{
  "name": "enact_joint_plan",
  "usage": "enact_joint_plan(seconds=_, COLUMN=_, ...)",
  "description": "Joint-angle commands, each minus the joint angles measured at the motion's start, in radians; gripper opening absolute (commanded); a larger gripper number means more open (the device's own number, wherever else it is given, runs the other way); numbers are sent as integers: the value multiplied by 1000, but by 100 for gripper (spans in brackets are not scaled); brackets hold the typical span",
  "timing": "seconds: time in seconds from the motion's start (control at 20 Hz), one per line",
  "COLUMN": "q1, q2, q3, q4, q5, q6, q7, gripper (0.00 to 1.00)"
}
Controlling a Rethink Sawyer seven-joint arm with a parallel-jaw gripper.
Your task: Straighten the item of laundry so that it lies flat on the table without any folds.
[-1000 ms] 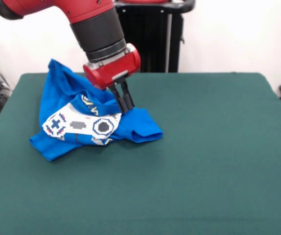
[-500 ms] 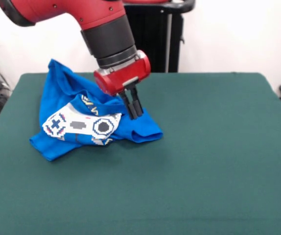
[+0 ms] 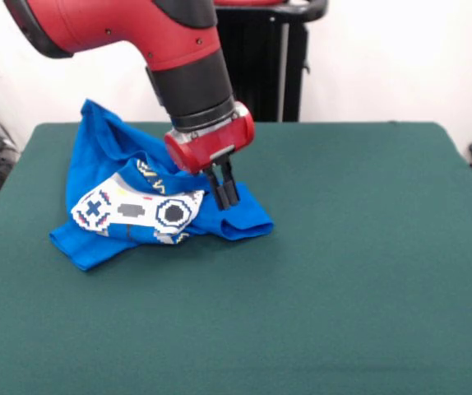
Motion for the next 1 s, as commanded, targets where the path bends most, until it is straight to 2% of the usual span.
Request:
enact_joint_plan(seconds=0.05, q1=92, q2=-1, q3=-130, q4=-76, q5=-13, q6=91, q7=145, gripper=0)
enact_joint_plan(seconds=0.55, q1=131, q2=33, q3=-195, q4=-91, q5=-1, q6=72, q7=138, gripper=0)
enact_joint_plan(seconds=0.8, q1=96, q2=84, q3=-149, q4=-76, q5=16, q6=-33, q7=136, gripper=0)
enact_joint_plan(seconds=1.0, q1=70, q2=119, q3=-113, q4=-69, q5=23, q6=-65, q7=128, gripper=0)
